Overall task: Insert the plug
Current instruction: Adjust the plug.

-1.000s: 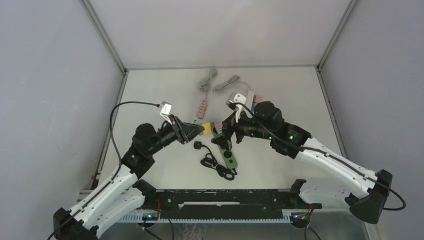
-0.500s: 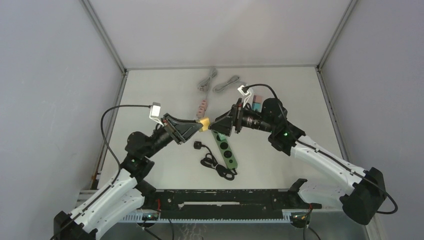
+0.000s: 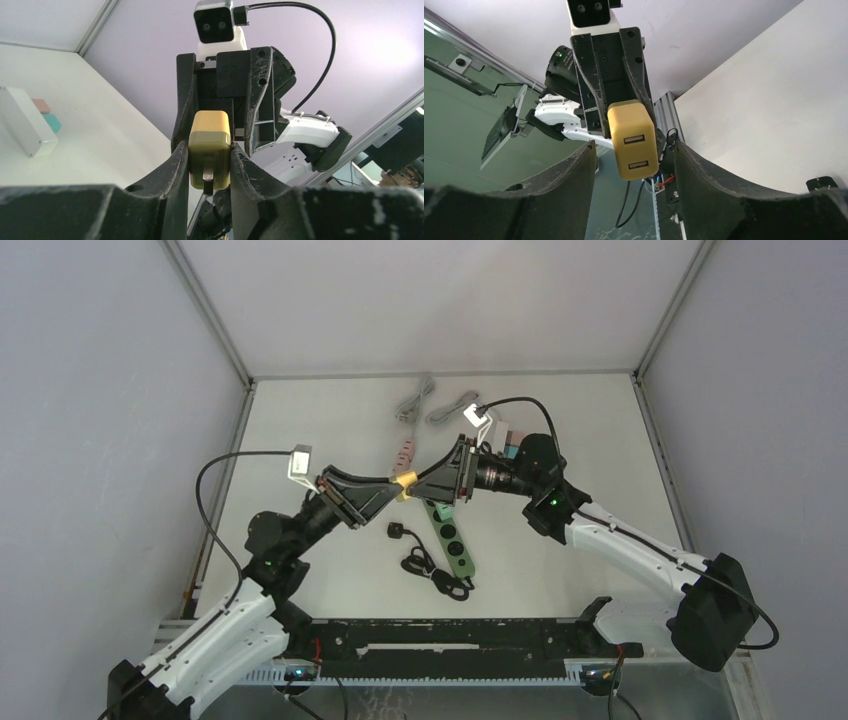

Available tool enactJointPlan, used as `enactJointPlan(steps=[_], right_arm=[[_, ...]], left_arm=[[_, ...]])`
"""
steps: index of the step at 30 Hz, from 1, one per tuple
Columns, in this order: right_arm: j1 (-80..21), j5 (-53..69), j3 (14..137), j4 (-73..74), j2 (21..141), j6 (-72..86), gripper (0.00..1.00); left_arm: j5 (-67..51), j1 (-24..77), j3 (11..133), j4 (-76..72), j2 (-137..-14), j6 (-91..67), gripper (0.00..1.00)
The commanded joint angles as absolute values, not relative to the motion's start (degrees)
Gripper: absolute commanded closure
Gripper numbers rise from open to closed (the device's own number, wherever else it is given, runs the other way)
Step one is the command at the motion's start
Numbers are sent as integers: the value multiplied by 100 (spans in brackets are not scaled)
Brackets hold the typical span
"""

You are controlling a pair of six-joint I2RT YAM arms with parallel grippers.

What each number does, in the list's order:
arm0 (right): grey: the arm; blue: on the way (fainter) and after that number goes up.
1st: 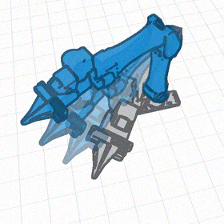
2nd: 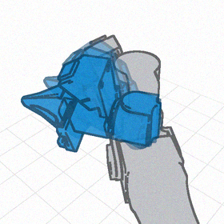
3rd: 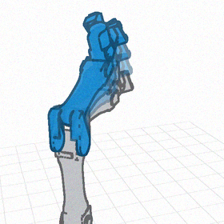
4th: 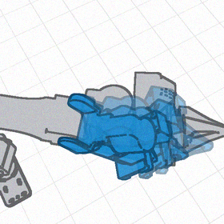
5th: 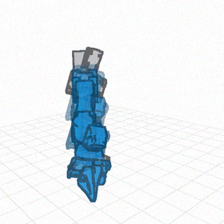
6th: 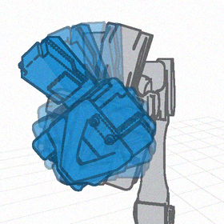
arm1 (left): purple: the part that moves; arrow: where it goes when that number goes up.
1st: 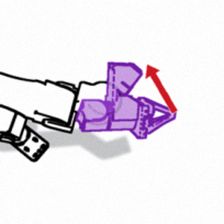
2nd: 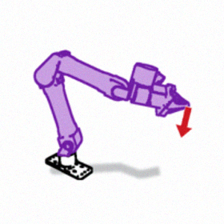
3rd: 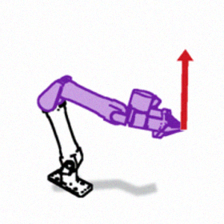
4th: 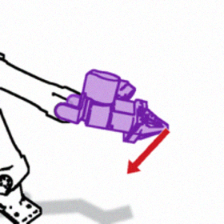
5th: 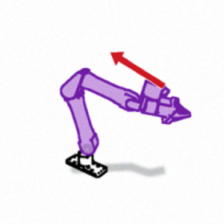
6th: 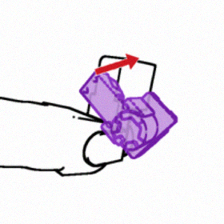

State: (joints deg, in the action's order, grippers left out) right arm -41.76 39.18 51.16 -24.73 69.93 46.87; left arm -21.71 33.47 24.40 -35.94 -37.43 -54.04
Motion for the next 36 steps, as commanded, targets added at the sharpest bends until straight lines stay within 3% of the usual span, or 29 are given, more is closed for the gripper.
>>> enactJointPlan(steps=[1,16,19,24,27,30,33,36], right_arm=[[-4184,4094,5261,-2875,6920,4773,37],[-4210,3997,5356,-2753,6832,4654,46],[-4210,4038,5370,-2720,6813,4628,52],[-4219,4105,5368,-2606,6741,4487,74],[-4206,4088,5369,-2345,6642,4254,83],[-4172,4042,5366,-2024,6527,4057,100],[-4142,3995,5369,-1656,6397,3824,100],[-4131,3786,5369,-1158,6207,3551,100]], left_arm=[[-2305,3371,2394,-4358,-3833,-5708,97],[-2583,3369,2390,-4587,-4048,-5745,97],[-2625,3368,2391,-4656,-4090,-5778,97],[-2672,3366,2366,-4667,-4123,-5781,96],[-2657,3368,2300,-4642,-4135,-5761,84],[-2622,3371,2255,-4477,-4155,-5704,69],[-2493,3369,2194,-4255,-4134,-5579,53],[-2237,3366,2137,-3842,-4037,-5395,29]])
